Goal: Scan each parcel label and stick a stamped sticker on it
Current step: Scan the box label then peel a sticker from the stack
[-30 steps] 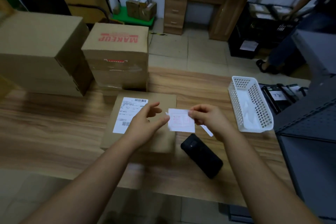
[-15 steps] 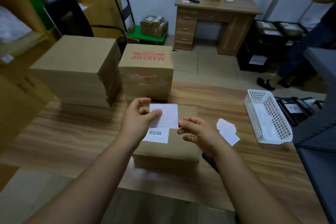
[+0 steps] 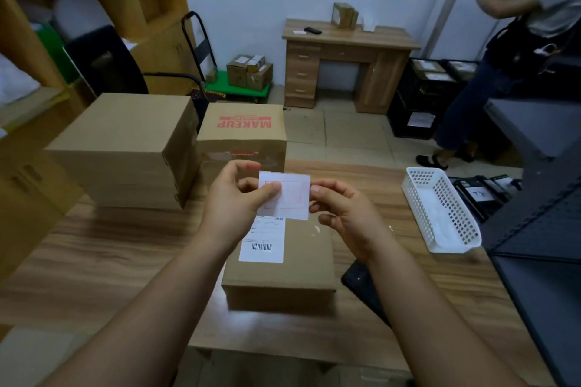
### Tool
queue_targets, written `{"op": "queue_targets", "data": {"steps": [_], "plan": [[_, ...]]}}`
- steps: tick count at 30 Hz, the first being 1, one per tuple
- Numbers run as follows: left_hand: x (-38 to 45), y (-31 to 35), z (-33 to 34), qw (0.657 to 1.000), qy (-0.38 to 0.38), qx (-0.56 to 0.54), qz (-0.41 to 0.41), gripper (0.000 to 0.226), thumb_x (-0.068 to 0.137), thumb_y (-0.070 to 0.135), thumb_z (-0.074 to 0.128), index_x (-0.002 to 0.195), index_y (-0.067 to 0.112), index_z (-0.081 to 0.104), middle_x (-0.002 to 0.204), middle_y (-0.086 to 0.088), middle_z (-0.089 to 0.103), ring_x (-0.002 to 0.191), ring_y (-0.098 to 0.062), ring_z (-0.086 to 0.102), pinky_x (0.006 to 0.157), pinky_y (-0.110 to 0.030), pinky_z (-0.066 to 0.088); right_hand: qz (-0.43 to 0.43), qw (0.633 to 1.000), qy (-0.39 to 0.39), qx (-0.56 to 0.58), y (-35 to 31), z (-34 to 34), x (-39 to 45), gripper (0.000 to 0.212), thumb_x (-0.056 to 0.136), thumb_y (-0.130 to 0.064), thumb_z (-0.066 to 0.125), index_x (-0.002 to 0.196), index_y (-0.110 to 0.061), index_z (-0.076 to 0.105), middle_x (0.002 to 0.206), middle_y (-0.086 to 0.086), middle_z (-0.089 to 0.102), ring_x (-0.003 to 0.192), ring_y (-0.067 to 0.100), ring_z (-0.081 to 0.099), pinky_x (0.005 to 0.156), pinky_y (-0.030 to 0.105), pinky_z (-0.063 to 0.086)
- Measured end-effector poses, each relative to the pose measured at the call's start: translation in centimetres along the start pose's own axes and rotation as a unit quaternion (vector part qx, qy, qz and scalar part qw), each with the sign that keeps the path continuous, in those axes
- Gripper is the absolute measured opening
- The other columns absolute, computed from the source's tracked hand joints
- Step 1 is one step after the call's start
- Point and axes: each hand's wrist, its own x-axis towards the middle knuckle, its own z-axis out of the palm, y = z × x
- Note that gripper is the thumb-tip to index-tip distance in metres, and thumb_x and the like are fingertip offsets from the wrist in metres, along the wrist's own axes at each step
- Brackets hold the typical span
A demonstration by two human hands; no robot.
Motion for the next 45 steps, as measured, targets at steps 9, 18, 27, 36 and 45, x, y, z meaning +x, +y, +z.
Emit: {"op": "queue_targets", "data": {"steps": [9, 18, 27, 36, 45], "plan": [[-0.1, 2.2, 1.0, 0.913, 0.051, 0.304, 0.267, 0.04, 0.078, 0.022, 0.081, 0.114, 0.026, 0.063, 0.118, 0.007, 0.057, 0.111, -0.012, 0.047, 0.092, -0.032, 0.041, 0.016, 0.997, 0.042, -0.06, -3.0, -0.7, -0.3, 0.012, 0.088, -0.003, 0.062, 0.082, -0.012, 0.058, 0.078, 0.008, 0.069, 0.054, 0.015, 0.062, 0.053, 0.025, 0.032], [-0.8, 3.1, 2.9, 0.873, -0.029, 0.347, 0.342, 0.038, 0.083, 0.049, 0.064, 0.114, 0.027, 0.071, 0.122, 0.016, 0.062, 0.123, -0.005, 0.047, 0.098, -0.039, 0.035, -0.024, 0.998, -0.033, 0.053, -4.7, -1.5, -1.8, 0.016, 0.088, -0.001, 0.062, 0.078, -0.014, 0.062, 0.077, 0.004, 0.068, 0.073, 0.014, 0.067, 0.07, 0.028, 0.046], [-2.4, 6.9, 4.4, 0.881, -0.027, 0.261, 0.394, 0.033, 0.085, 0.031, 0.075, 0.114, 0.017, 0.072, 0.112, 0.006, 0.068, 0.104, 0.004, 0.054, 0.091, -0.007, 0.04, -0.11, 0.986, -0.104, 0.069, -7.5, -2.5, -3.1, 0.009, 0.081, -0.009, 0.071, 0.088, -0.009, 0.064, 0.085, 0.008, 0.069, 0.081, 0.016, 0.066, 0.078, 0.032, 0.054], [-4.0, 8.2, 5.0, 0.918, -0.042, 0.216, 0.331, 0.03, 0.09, 0.035, 0.065, 0.119, 0.028, 0.07, 0.109, 0.017, 0.069, 0.106, 0.007, 0.056, 0.087, -0.019, 0.051, -0.154, 0.984, -0.089, -0.002, -8.9, -3.3, -5.2, 0.019, 0.093, -0.011, 0.059, 0.109, -0.004, 0.066, 0.105, 0.011, 0.071, 0.101, 0.022, 0.067, 0.088, 0.039, 0.051], [-5.5, 9.1, 4.8, 0.947, -0.068, 0.134, 0.283, 0.024, 0.092, 0.031, 0.064, 0.099, 0.054, 0.063, 0.095, 0.042, 0.064, 0.101, 0.014, 0.057, 0.09, -0.022, 0.048, -0.161, 0.981, -0.111, -0.008, -9.3, -3.2, -6.1, 0.013, 0.094, -0.009, 0.057, 0.095, -0.012, 0.07, 0.113, 0.0, 0.072, 0.104, 0.024, 0.069, 0.085, 0.037, 0.051]]}}
